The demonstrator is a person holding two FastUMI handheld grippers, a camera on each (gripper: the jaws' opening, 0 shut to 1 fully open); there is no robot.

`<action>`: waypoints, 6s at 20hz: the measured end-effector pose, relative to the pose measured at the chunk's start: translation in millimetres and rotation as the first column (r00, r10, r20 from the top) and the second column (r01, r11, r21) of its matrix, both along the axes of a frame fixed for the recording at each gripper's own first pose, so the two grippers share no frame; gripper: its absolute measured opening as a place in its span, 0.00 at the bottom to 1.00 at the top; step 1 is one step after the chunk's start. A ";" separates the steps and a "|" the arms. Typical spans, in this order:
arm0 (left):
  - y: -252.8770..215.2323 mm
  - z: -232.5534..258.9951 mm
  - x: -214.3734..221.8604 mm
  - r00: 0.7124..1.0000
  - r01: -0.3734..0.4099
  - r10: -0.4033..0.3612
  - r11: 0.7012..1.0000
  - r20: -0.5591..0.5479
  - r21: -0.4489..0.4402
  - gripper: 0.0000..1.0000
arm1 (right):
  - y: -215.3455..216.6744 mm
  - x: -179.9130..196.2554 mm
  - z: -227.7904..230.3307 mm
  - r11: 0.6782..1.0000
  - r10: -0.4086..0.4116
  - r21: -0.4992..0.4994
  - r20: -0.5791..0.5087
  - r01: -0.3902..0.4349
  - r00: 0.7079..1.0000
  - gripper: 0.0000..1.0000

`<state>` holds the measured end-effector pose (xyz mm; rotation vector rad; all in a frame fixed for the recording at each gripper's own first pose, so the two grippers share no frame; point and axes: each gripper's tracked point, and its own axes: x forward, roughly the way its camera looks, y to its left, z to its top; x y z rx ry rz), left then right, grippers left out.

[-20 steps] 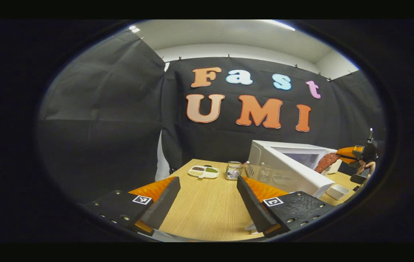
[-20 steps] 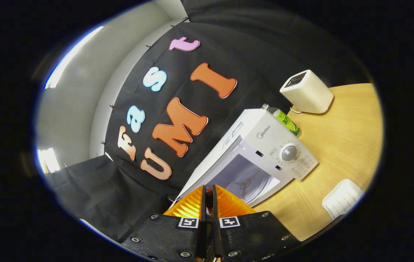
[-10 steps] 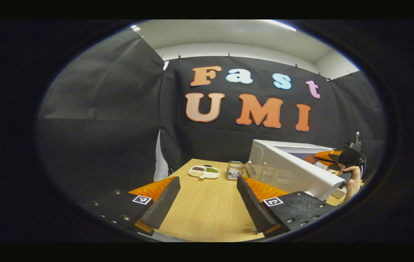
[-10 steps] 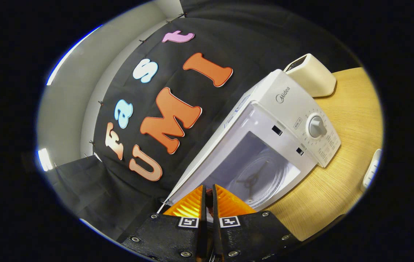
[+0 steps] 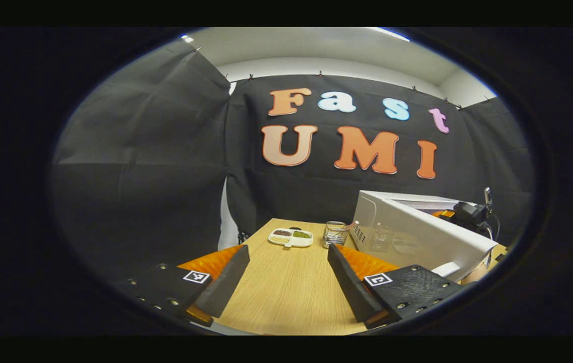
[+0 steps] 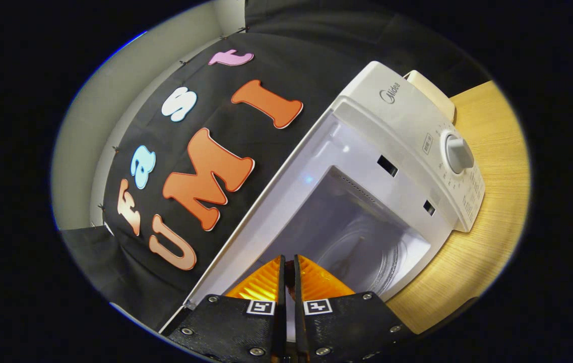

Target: Open the microwave oven with the left hand, put the food in, and close the microwave oven.

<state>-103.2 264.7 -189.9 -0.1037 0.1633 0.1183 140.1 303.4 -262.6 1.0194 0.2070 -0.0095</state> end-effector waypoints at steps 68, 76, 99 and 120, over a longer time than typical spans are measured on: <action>-320.4 -25.0 24.5 0.858 0.514 -0.514 0.854 -0.026 0.076 0.00 | -309.9 -181.7 190.0 0.679 0.109 -0.734 0.071 -0.022 0.992 0.94; -358.9 -28.6 74.4 0.861 0.509 -0.509 0.860 0.002 -0.036 0.02 | -329.1 -184.7 187.2 0.676 0.090 -0.737 0.064 -0.014 0.994 0.94; -419.6 -53.2 209.6 0.934 0.356 -0.354 0.931 -0.040 0.080 0.02 | -369.4 -181.4 157.0 0.693 0.028 -0.721 0.016 -0.008 0.999 0.94; -336.7 82.9 145.1 0.931 0.364 -0.362 0.931 -0.043 0.036 0.03 | -320.8 -183.7 183.5 0.662 0.119 -0.747 0.026 -0.060 0.993 0.94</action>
